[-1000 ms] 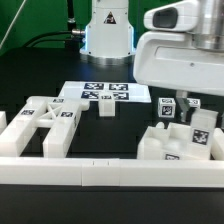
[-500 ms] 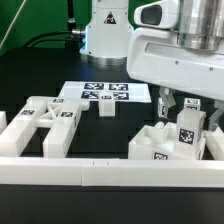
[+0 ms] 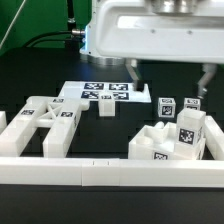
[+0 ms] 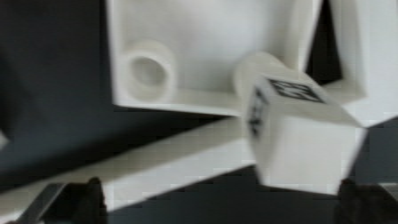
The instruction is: Assemble chair
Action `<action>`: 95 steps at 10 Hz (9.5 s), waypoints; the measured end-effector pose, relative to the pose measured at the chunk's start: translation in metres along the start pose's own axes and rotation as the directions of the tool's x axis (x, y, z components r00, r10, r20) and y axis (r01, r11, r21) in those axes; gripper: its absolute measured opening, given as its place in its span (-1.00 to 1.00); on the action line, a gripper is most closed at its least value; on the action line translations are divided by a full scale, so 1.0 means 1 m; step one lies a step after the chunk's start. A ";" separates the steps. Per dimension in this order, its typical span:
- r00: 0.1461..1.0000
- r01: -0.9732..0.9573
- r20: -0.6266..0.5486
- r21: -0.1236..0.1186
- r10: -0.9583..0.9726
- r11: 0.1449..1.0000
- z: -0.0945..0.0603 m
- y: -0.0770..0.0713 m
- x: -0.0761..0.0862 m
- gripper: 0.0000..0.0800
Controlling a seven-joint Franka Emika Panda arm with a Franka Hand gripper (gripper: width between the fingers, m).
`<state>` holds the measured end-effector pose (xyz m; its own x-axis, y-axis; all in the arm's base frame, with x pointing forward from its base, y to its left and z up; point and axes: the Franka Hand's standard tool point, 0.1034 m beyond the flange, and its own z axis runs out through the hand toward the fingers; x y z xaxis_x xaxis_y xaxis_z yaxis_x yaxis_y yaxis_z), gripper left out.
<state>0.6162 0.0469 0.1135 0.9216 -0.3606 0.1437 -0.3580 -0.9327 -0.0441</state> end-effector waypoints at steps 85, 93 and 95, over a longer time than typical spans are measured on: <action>0.486 0.004 0.776 -0.463 0.403 0.886 0.006 0.144 -0.140 0.62; 0.487 -0.254 0.654 -0.529 0.579 0.810 0.014 0.160 -0.167 0.62; 0.485 -0.256 0.653 -0.531 0.582 0.808 0.014 0.160 -0.167 0.62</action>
Offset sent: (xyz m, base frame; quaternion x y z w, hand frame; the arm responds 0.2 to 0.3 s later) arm 0.0000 0.0000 0.0000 0.0000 0.0000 0.0000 1.0000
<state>0.4067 -0.0426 0.0684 0.3360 -0.7250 -0.6013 -0.6046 -0.6555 0.4526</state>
